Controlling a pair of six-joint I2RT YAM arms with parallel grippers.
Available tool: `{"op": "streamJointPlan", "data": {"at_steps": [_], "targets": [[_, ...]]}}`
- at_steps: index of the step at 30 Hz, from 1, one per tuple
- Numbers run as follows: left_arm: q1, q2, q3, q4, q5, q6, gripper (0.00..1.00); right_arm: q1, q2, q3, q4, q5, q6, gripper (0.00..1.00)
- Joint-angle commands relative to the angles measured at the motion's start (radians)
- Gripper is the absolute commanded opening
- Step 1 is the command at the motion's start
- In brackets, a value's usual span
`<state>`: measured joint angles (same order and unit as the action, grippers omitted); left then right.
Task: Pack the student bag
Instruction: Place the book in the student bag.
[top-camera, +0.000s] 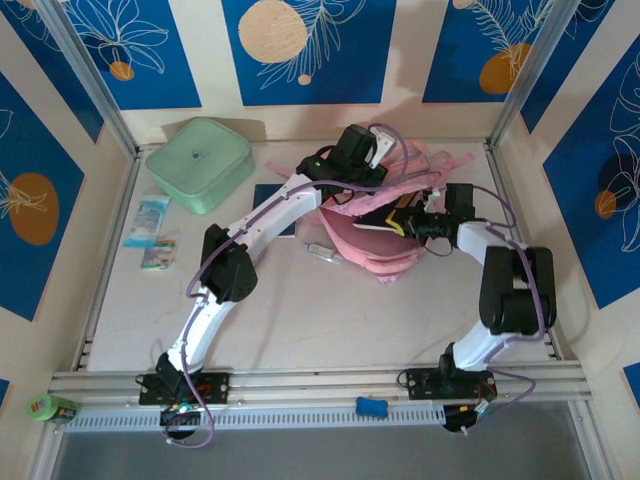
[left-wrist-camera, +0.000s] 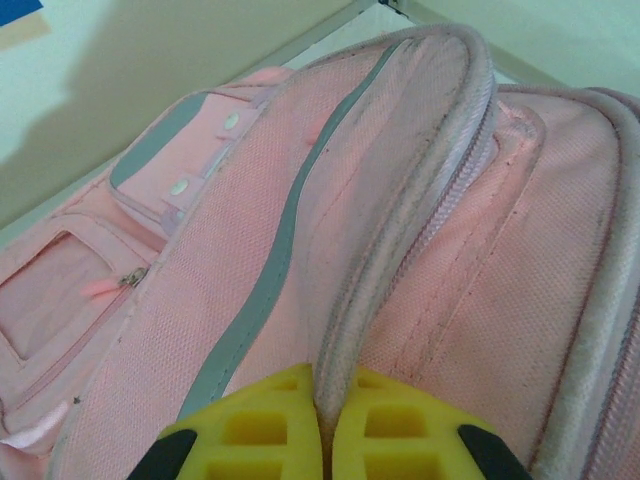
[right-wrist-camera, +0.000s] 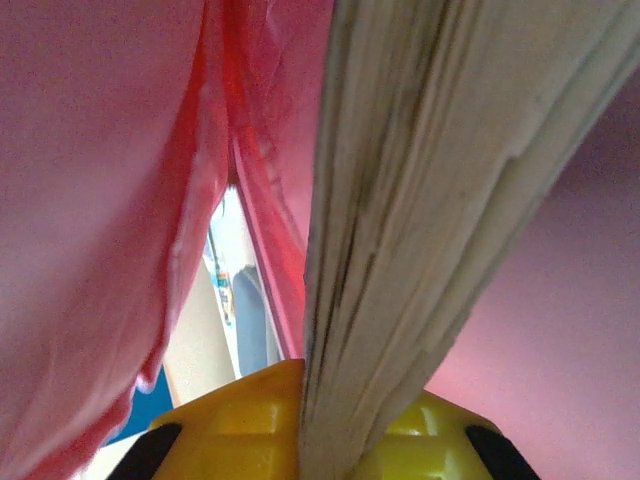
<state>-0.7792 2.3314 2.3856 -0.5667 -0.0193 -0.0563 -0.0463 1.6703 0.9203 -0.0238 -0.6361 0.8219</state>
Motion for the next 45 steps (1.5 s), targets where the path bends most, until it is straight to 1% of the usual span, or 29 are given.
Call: {"op": "streamJointPlan", "data": {"at_steps": [1, 2, 3, 4, 7, 9, 12, 14, 16, 18, 20, 22, 23, 25, 27, 29, 34, 37, 39, 42, 45], "targets": [[0.016, -0.093, 0.05, 0.089, 0.037, -0.078, 0.0, 0.006, 0.097, 0.119, 0.028, -0.049, -0.063, 0.03], [0.017, -0.094, 0.05, 0.089, 0.043, -0.081, 0.0, 0.005, 0.122, 0.145, -0.002, -0.041, -0.085, 0.09], [0.02, -0.095, 0.049, 0.087, 0.048, -0.082, 0.0, 0.001, 0.141, 0.163, -0.033, -0.031, -0.111, 0.17], [0.021, -0.095, 0.05, 0.083, 0.049, -0.084, 0.0, -0.005, 0.153, 0.18, -0.081, -0.007, -0.133, 0.23], [0.023, -0.1, 0.049, 0.08, 0.056, -0.083, 0.0, -0.038, 0.144, 0.165, -0.138, 0.026, -0.138, 0.33], [0.024, -0.099, 0.047, 0.08, 0.057, -0.083, 0.0, -0.05, 0.099, 0.134, -0.166, 0.049, -0.137, 0.38], [0.027, -0.1, 0.047, 0.074, 0.061, -0.086, 0.0, -0.045, -0.006, 0.068, -0.248, 0.178, -0.132, 0.41], [0.026, -0.102, 0.044, 0.073, 0.071, -0.09, 0.0, -0.03, -0.08, 0.016, -0.271, 0.247, -0.118, 0.39], [0.028, -0.107, 0.041, 0.072, 0.08, -0.089, 0.0, 0.013, -0.147, -0.021, -0.286, 0.316, -0.099, 0.33], [0.028, -0.108, 0.039, 0.075, 0.08, -0.091, 0.0, 0.074, -0.171, -0.053, -0.243, 0.324, -0.059, 0.27], [0.028, -0.109, 0.038, 0.083, 0.083, -0.091, 0.0, 0.134, -0.145, -0.057, -0.193, 0.31, -0.008, 0.22], [0.029, -0.111, 0.037, 0.085, 0.083, -0.093, 0.0, 0.178, -0.094, -0.035, -0.157, 0.331, 0.031, 0.1], [0.029, -0.112, 0.037, 0.084, 0.084, -0.095, 0.0, 0.192, -0.071, -0.027, -0.134, 0.345, 0.041, 0.06], [0.029, -0.113, 0.036, 0.087, 0.092, -0.095, 0.0, 0.204, -0.023, -0.025, -0.062, 0.383, 0.076, 0.02], [0.03, -0.114, 0.036, 0.085, 0.094, -0.09, 0.0, 0.199, 0.016, -0.027, 0.007, 0.405, 0.101, 0.01], [0.03, -0.119, 0.032, 0.08, 0.087, -0.085, 0.0, 0.186, 0.043, -0.017, 0.029, 0.457, 0.103, 0.0], [0.034, -0.132, 0.004, 0.081, 0.09, -0.075, 0.0, 0.103, 0.061, 0.008, 0.106, 0.528, 0.072, 0.0], [0.037, -0.137, -0.015, 0.085, 0.09, -0.08, 0.0, 0.064, 0.081, 0.075, 0.062, 0.518, 0.024, 0.0], [0.038, -0.138, -0.025, 0.091, 0.094, -0.083, 0.0, 0.057, 0.086, 0.098, 0.025, 0.503, -0.002, 0.0], [0.041, -0.137, -0.036, 0.104, 0.099, -0.089, 0.0, 0.062, 0.063, 0.079, 0.017, 0.491, -0.044, 0.01], [0.042, -0.136, -0.037, 0.099, 0.107, -0.096, 0.0, 0.059, -0.017, 0.027, -0.012, 0.478, -0.058, 0.02]]}}
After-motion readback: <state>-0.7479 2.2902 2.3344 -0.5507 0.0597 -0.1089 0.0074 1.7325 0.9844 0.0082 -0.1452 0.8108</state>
